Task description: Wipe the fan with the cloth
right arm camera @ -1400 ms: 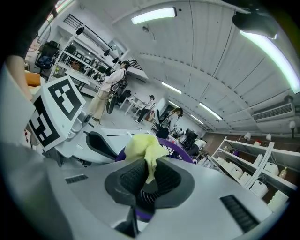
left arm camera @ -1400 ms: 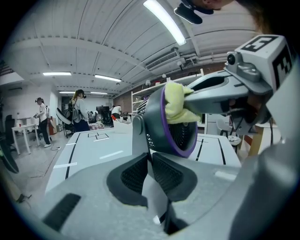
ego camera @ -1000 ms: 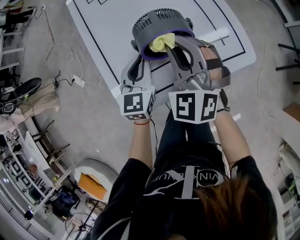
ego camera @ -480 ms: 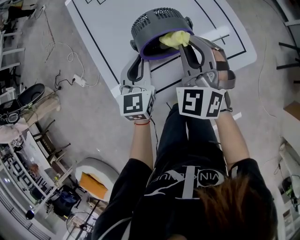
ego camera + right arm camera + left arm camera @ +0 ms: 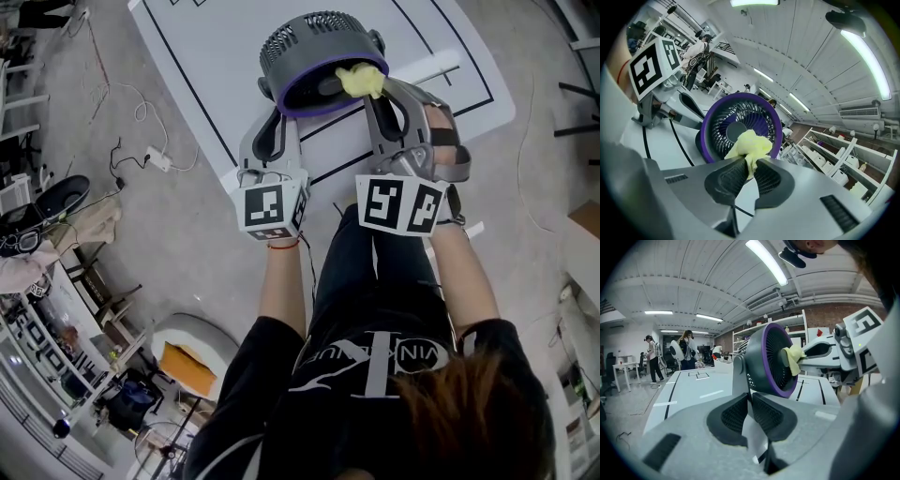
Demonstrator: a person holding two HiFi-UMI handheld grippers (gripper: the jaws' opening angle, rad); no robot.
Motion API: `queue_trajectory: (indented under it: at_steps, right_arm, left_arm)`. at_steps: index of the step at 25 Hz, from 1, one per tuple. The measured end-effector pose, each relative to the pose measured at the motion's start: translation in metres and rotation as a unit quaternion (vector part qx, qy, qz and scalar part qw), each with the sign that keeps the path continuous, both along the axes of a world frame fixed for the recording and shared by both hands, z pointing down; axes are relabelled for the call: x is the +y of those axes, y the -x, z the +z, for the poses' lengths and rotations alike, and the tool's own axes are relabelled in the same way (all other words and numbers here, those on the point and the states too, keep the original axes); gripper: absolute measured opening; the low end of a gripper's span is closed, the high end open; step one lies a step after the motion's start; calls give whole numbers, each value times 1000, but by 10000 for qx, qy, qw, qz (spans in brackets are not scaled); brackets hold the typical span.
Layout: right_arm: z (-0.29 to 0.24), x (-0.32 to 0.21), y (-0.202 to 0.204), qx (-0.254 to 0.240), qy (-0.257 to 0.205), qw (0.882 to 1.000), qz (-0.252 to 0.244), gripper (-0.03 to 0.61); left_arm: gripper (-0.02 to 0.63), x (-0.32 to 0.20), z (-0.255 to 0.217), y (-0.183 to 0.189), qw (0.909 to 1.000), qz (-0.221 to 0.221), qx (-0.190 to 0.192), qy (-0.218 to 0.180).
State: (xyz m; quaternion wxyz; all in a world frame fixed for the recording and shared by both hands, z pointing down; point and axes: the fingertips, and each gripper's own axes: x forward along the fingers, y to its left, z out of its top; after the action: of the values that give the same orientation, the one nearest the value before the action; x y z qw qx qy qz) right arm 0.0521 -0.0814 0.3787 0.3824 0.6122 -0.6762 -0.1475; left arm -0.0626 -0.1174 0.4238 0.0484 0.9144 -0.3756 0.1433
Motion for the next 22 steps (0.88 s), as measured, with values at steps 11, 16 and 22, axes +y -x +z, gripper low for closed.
queue_trajectory:
  at_steps: [11, 16, 22]
  right_arm:
    - [-70, 22, 42, -630, -324, 9884, -1346, 32]
    - [-90, 11, 99, 243, -212, 9749, -2202, 32]
    - [-80, -19, 123, 1154, 660, 9587, -2513, 32]
  left_arm:
    - [40, 3, -2, -1, 10000, -14, 58, 18]
    - [38, 4, -4, 0, 9999, -17, 90, 41]
    - [37, 4, -1, -5, 9998, 37, 181, 93]
